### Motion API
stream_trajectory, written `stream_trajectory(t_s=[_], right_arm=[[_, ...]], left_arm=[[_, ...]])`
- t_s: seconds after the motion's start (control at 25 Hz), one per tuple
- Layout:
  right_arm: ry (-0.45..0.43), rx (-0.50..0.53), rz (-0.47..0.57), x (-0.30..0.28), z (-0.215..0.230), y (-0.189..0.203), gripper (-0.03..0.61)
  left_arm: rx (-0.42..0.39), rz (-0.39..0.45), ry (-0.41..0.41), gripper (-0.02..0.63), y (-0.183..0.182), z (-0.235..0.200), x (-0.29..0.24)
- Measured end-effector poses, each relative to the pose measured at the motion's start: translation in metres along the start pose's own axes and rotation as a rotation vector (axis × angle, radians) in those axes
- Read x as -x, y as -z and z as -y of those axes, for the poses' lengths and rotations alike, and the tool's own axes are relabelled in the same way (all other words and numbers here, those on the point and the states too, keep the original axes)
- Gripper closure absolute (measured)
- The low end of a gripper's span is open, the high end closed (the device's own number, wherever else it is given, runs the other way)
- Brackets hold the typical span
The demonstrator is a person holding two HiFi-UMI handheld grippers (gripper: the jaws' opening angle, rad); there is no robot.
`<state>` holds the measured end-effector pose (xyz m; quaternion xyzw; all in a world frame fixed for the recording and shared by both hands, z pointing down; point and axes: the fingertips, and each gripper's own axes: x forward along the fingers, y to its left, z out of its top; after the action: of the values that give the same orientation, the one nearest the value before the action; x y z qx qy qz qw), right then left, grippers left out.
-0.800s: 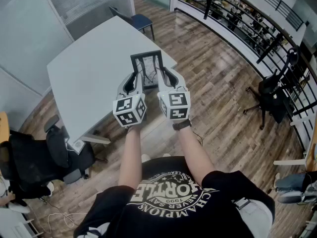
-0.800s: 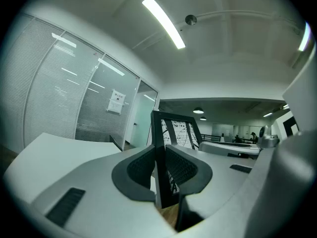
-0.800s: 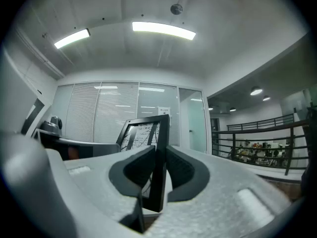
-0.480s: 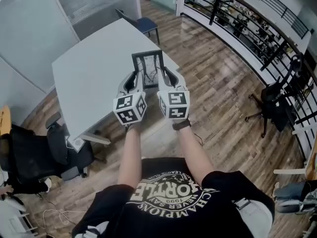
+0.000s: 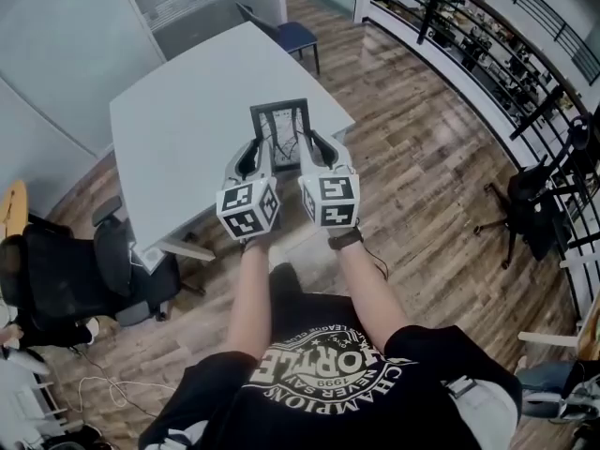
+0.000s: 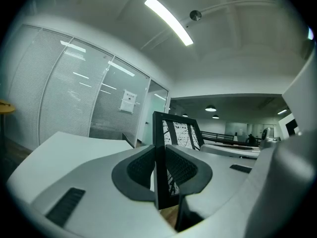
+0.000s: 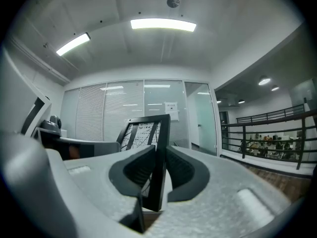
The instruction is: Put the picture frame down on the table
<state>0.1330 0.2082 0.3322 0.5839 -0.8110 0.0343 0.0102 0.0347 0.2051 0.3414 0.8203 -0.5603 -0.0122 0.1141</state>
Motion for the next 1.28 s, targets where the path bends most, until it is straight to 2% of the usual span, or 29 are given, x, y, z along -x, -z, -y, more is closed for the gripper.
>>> stream_trajectory(t_s=[0.28,0.52,0.64,0.92,1.0,1.12,1.28], right_arm=[[0.022,-0.015,-0.013,-0.072,0.017,0.008,0.512],[0.018,0.003,0.038,-0.168,0.015,-0.028,0.512],[0.024,0.01,0.04,-0.213,0.006,-0.032,0.512],[0.013,0.045,0.002,-0.314,-0.001,-0.009,0.512],[0.017,0.037,-0.009,-0.331,-0.003,0.001,0.512],[0.025,0.001,-0.039,-0.36,0.008,0.014,0.512],[0.021,-0.013,-0.071,-0.403,0.026,0.027,0.515]], left_arm=[[0.003,0.0,0.014,0.545,-0.004,-0.034,-0.066],[-0.012,0.067,0.027,0.545,-0.056,-0.089,-0.137],[0.007,0.072,0.02,0.545,-0.068,-0.124,-0.167],[0.11,0.037,0.025,0.546,-0.056,-0.201,-0.245],[0.105,0.024,0.015,0.546,-0.049,-0.214,-0.257],[0.049,-0.011,-0.001,0.546,-0.044,-0.224,-0.282],[0.063,-0.04,-0.008,0.546,-0.035,-0.24,-0.323]])
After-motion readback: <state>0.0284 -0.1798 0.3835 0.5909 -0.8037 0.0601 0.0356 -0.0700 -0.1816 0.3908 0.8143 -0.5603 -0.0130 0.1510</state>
